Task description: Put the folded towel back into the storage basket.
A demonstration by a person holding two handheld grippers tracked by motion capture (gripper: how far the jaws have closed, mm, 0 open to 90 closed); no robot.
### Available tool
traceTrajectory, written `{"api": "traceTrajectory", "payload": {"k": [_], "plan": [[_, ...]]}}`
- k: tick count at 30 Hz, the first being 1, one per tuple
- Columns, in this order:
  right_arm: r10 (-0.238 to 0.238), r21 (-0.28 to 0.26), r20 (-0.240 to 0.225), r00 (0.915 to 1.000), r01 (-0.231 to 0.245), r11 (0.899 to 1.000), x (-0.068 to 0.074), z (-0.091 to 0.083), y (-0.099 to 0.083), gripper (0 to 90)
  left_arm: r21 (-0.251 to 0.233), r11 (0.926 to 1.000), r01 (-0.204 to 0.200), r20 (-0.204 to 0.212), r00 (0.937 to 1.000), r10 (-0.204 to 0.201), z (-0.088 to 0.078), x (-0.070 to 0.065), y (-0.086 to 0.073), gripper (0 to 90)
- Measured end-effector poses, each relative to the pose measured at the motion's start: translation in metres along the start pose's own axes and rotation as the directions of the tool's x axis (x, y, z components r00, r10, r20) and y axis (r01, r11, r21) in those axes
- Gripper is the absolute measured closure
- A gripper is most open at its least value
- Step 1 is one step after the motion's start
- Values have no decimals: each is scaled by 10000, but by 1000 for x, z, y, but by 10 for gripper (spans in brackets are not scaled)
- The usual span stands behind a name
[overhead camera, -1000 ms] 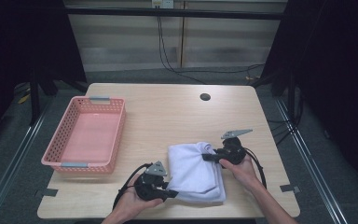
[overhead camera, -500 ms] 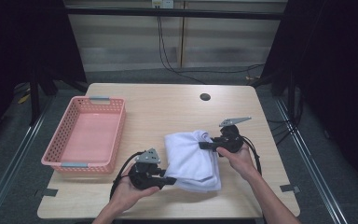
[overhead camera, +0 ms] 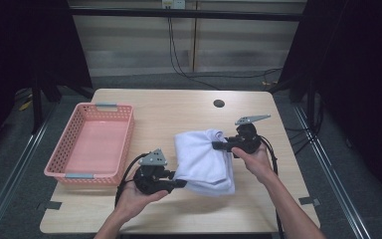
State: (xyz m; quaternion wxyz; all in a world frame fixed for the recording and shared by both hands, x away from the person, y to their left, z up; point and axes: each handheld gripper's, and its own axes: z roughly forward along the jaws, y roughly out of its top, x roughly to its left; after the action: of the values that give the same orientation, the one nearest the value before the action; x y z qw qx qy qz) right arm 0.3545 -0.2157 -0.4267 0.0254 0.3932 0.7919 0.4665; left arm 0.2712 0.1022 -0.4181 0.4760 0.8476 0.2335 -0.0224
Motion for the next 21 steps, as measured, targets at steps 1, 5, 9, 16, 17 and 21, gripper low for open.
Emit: {"api": "traceTrajectory", "payload": {"k": [1,5,9,16,17,21], "plan": [[-36,-63,19,10000,36,10000,-1,-3,3,686,-10,10000,-9,10,10000,9,1,0,2,680],[-7,-101,41,10000,7,9999,-3,-6,7,687,-24,10000,-55,-59,10000,55,0,2,6,680],[-3,-228,35,10000,4,9997,-4,-5,17,688,-209,9996,182,-210,9996,-186,-6,8,13,679],[-280,-446,-34,9996,278,9986,-2,-2,39,690,-385,9992,95,-490,9987,-114,-19,15,22,679],[-339,-490,-59,9994,336,9982,-2,-1,42,690,-487,9987,147,-498,9986,-172,-22,17,23,679],[-272,-464,-172,9995,263,9986,-2,4,54,691,-769,9964,350,-619,9973,-398,-29,25,24,675]]}}
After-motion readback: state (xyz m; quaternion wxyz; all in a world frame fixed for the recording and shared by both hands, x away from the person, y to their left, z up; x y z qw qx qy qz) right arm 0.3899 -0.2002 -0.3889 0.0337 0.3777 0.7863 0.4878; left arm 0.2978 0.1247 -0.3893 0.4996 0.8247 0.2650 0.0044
